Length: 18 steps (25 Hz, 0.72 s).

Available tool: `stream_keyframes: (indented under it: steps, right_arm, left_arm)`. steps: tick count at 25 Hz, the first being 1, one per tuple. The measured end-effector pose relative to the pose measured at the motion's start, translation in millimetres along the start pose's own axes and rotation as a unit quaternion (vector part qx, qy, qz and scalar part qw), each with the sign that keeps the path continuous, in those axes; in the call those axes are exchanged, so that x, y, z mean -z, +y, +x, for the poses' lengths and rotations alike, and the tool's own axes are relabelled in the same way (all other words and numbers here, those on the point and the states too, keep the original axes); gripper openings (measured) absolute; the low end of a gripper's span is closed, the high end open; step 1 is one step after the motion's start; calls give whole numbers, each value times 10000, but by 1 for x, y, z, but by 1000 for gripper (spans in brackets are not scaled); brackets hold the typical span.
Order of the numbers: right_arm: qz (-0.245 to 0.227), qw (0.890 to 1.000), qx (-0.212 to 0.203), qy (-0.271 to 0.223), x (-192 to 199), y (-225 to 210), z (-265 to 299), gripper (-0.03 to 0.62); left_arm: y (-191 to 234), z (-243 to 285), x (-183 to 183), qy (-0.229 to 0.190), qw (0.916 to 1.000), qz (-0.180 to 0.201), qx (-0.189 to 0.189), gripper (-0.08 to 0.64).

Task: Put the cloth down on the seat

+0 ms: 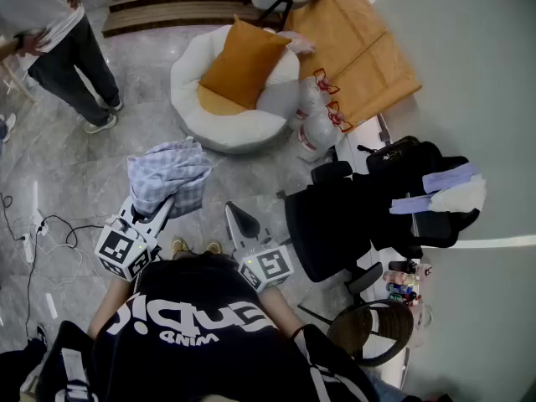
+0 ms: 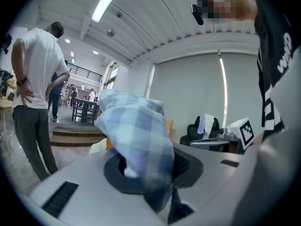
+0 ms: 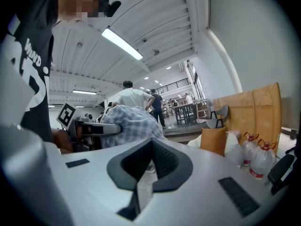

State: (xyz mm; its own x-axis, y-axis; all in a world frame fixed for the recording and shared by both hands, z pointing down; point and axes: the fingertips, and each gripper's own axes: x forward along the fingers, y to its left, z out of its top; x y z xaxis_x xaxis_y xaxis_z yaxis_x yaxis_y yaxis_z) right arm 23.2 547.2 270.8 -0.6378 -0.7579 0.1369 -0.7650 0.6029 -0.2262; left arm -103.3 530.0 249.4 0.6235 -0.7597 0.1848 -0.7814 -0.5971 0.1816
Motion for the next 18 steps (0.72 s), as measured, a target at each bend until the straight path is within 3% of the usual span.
stream_keyframes:
  steps: [18]
  right_arm:
    - [-45, 9998, -149, -78, -6, 13, 14, 18]
  left_arm:
    - [13, -9, -5, 63, 9999, -97, -7, 98]
